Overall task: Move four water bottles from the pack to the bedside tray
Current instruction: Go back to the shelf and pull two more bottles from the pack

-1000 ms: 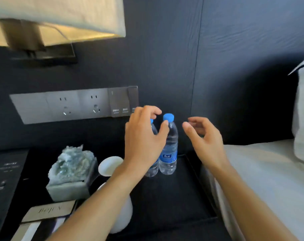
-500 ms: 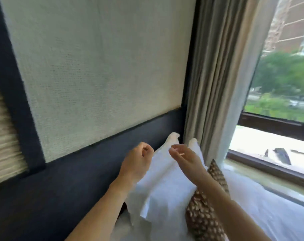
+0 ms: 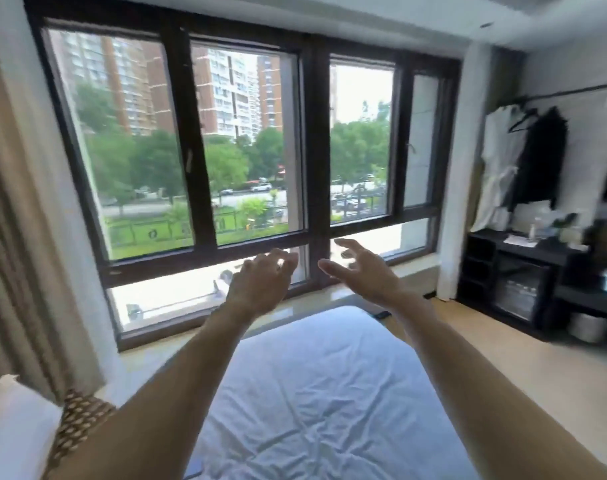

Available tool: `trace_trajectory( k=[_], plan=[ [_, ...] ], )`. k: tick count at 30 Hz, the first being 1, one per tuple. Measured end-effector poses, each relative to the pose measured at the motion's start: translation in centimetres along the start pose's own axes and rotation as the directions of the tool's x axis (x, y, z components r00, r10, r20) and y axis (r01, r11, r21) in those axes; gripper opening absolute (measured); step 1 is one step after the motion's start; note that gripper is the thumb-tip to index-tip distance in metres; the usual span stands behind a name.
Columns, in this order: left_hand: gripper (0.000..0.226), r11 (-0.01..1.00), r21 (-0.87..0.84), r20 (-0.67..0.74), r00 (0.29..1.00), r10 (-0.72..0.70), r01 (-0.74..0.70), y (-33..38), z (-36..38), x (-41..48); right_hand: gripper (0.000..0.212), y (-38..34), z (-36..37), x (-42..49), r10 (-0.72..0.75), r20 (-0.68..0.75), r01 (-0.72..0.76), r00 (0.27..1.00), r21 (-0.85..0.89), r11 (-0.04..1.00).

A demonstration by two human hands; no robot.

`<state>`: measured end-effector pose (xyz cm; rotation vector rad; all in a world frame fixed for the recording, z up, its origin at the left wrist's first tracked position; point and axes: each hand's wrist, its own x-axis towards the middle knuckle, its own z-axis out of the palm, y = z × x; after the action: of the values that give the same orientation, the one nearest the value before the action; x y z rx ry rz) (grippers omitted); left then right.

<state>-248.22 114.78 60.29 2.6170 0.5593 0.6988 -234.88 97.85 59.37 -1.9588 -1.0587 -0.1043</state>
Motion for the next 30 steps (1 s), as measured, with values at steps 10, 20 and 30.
trace_trajectory(
  k=[10,20,30],
  plan=[
    [0.05,0.868,-0.214,0.261,0.83,0.493,-0.448,41.8,28.5,4.4,0.097,26.2,-38.4,-18.9,0.43,-0.437,-0.498,0.79,-0.049,0.866],
    [0.045,0.783,-0.316,0.308,0.723,0.618,-0.535,69.9,49.9,10.0,0.077,46.1,-64.1,-28.7,0.531,-0.645,-0.686,0.55,0.015,0.728],
    [0.04,0.718,-0.366,0.339,0.634,0.695,-0.591,90.1,71.5,23.7,0.062,68.5,-80.9,-25.3,0.528,-0.703,-0.777,0.477,-0.057,0.627]
  ],
)
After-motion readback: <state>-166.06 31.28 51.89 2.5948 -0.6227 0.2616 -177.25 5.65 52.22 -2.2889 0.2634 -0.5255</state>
